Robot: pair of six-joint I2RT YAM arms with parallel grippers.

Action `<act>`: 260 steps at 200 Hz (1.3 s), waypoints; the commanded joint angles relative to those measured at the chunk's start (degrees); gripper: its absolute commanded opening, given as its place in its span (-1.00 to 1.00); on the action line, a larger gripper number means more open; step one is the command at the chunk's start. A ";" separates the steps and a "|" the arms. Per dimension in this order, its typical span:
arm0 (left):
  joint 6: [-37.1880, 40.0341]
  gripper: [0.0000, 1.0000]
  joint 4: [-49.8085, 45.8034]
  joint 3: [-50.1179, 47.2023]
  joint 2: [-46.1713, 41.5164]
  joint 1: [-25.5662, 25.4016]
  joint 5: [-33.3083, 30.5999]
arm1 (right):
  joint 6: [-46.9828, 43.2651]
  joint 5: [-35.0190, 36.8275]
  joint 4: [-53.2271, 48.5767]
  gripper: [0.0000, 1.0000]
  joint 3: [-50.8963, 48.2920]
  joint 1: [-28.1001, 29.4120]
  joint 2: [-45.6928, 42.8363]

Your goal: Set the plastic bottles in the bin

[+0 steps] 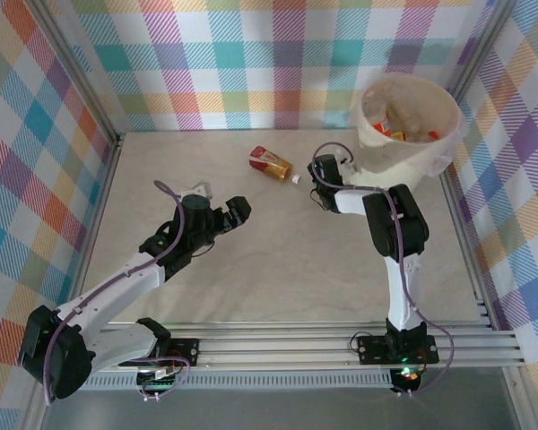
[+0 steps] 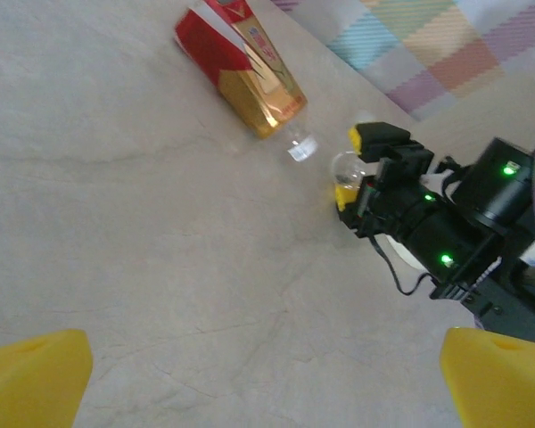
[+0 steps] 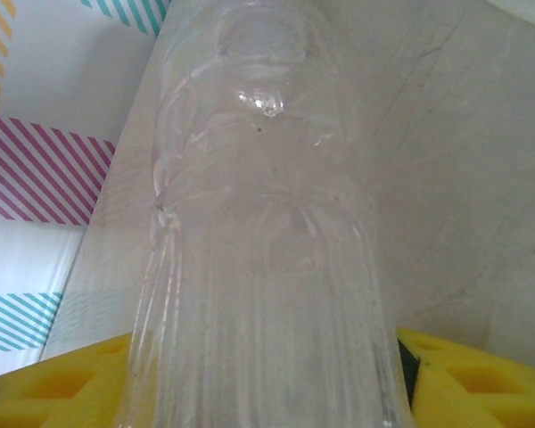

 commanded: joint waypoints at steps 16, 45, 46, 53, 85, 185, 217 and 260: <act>5.09 1.00 8.51 0.72 2.15 0.27 12.59 | -11.25 -3.86 1.46 0.10 -5.79 0.04 -9.43; 6.06 1.00 8.62 2.96 5.20 -1.00 13.48 | -17.66 -6.77 1.58 0.02 -14.20 0.65 -17.77; 6.00 1.00 8.64 3.04 5.30 -1.03 13.49 | -17.82 -6.78 1.47 0.02 -14.49 0.67 -18.08; 5.65 1.00 9.04 3.27 6.26 -1.21 13.41 | -19.53 -6.70 0.39 -0.01 -15.96 1.01 -20.29; 4.25 1.00 11.19 4.79 9.90 -1.89 14.35 | -26.58 -11.12 -2.14 -0.07 -21.36 1.60 -29.51; 0.75 1.00 12.96 8.02 15.02 -3.83 13.27 | -54.25 -24.87 -20.47 -0.16 -20.40 1.58 -54.20; 0.38 1.00 12.55 9.43 16.20 -4.69 12.65 | -60.91 -25.11 -24.72 -0.18 -16.91 0.89 -60.00; -0.04 1.00 12.17 11.31 18.33 -5.39 12.36 | -67.69 -26.03 -29.11 -0.23 -10.41 -3.00 -63.45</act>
